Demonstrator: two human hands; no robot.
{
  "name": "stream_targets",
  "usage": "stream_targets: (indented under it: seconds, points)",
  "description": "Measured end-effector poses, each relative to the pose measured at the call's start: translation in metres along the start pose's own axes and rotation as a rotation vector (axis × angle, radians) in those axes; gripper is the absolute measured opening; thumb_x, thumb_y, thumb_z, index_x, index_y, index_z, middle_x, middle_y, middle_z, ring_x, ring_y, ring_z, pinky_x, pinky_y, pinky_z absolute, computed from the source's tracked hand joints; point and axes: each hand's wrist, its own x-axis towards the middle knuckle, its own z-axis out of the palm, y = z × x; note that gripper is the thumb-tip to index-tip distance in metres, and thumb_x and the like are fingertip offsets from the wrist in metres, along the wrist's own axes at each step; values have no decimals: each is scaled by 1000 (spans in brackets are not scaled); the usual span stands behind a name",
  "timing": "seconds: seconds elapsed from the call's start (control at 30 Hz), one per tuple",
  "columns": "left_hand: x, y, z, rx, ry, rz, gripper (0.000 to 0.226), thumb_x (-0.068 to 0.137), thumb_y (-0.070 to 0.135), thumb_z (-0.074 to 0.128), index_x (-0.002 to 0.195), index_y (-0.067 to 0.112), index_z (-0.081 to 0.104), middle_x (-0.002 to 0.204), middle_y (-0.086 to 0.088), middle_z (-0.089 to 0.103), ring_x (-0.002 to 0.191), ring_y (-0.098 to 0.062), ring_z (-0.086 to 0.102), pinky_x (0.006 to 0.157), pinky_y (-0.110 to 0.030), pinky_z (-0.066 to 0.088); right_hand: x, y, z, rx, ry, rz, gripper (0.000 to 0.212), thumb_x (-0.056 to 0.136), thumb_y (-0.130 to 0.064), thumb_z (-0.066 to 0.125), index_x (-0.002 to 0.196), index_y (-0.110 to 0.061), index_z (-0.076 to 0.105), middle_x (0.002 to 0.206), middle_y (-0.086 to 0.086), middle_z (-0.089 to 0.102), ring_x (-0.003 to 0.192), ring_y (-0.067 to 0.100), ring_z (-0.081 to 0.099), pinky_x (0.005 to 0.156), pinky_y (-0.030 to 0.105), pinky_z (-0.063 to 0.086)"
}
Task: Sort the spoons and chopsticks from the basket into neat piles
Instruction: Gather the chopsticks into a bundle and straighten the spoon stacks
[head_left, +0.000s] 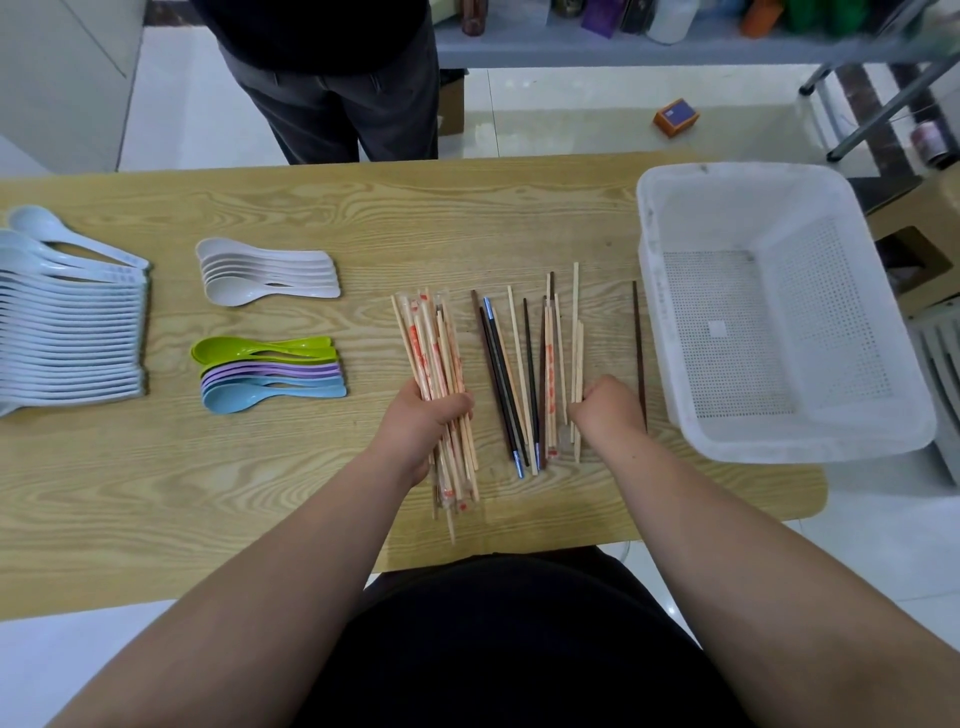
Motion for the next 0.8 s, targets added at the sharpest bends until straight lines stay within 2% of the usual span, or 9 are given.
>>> stream_targets:
  seconds: [0.03,0.1,0.2,0.27,0.4,0.53,0.63,0.7,0.8]
  points:
    - [0,0,0,-3,2,2,36,84,7,76,117,8,61,98,-11,70,88,-25,69,82,-39,57,0,0,0,15,-3,1,12,88,-17,66,91,-14,55,79,3,58,64,17,55,47,25,33]
    - [-1,0,0,-8,6,2,36,84,6,76,117,8,60,98,-11,70,88,-25,68,79,-37,56,-1,0,0,40,-20,12,23,90,-19,67,108,-11,56,87,2,59,68,16,56,49,26,35]
    - [-1,-2,-1,-10,6,1,37,85,7,76,118,8,59,99,-11,70,89,-25,69,81,-38,56,-2,3,-4,73,4,30,32,92,-21,66,120,-9,56,98,2,60,74,16,54,52,26,36]
    - [0,-2,-2,-11,11,0,38,84,8,77,117,8,60,100,-12,70,90,-26,69,84,-40,57,-3,3,-6,137,46,6,30,92,-22,67,119,-12,58,97,0,62,72,13,56,54,26,38]
    - [2,-4,-5,-23,21,7,38,82,7,77,117,6,60,96,-12,70,85,-24,68,78,-38,56,-8,-7,-1,130,39,-106,34,92,-26,68,122,-14,60,94,-3,65,73,11,61,57,26,45]
    - [1,-6,-5,-11,19,12,39,80,7,79,114,8,60,96,-12,70,84,-24,69,75,-38,55,-7,-18,6,40,27,-132,29,95,-26,64,120,-12,59,98,0,63,70,9,55,54,27,39]
    - [-1,-6,-4,-10,2,14,37,81,7,78,114,10,60,96,-11,71,83,-22,69,73,-35,54,-5,-18,7,12,42,-129,33,96,-37,60,118,-12,59,109,6,62,70,12,57,51,25,38]
    - [-2,-6,-6,-15,-5,14,39,80,7,79,114,10,60,98,-11,71,84,-22,69,74,-35,54,-5,-16,7,-9,44,-132,39,94,-46,61,116,-14,59,110,6,62,75,17,62,53,27,41]
    - [-4,-7,-8,-18,-5,14,47,72,14,81,114,12,60,100,-12,71,87,-24,69,77,-37,55,-4,-15,2,-49,44,-117,32,96,-38,63,116,-14,60,100,2,62,75,16,60,54,27,38]
